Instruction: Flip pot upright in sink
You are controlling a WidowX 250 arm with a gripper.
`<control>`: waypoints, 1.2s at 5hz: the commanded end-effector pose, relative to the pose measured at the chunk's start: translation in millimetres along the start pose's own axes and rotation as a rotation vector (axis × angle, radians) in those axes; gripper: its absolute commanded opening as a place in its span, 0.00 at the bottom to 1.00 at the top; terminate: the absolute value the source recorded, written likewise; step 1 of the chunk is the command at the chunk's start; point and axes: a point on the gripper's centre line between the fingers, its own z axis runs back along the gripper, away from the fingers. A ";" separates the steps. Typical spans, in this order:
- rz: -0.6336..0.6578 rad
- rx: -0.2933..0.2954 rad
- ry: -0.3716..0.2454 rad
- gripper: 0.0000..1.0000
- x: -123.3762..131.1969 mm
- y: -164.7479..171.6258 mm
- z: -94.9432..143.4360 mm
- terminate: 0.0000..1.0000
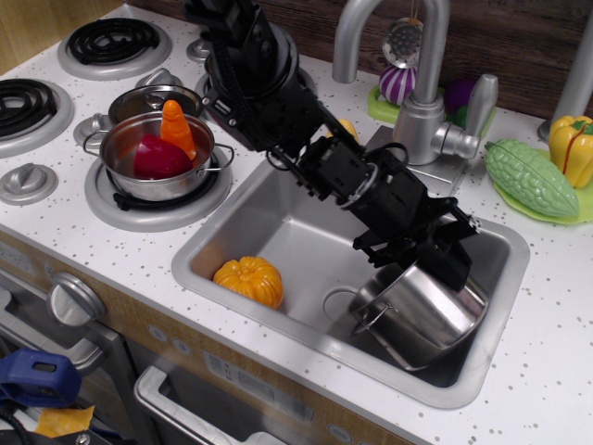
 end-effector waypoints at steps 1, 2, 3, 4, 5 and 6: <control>-0.094 0.193 -0.039 0.00 8.7 -5.8 14.5 0.00; -0.127 0.270 -0.011 0.00 10.2 -1.9 23.1 0.00; -0.160 0.342 -0.005 0.00 11.6 1.0 27.3 0.00; -0.235 0.439 -0.040 0.00 11.7 4.4 24.9 0.00; -0.326 0.505 -0.089 0.00 10.1 10.1 22.8 0.00; -0.350 0.479 -0.116 1.00 8.3 13.1 22.9 0.00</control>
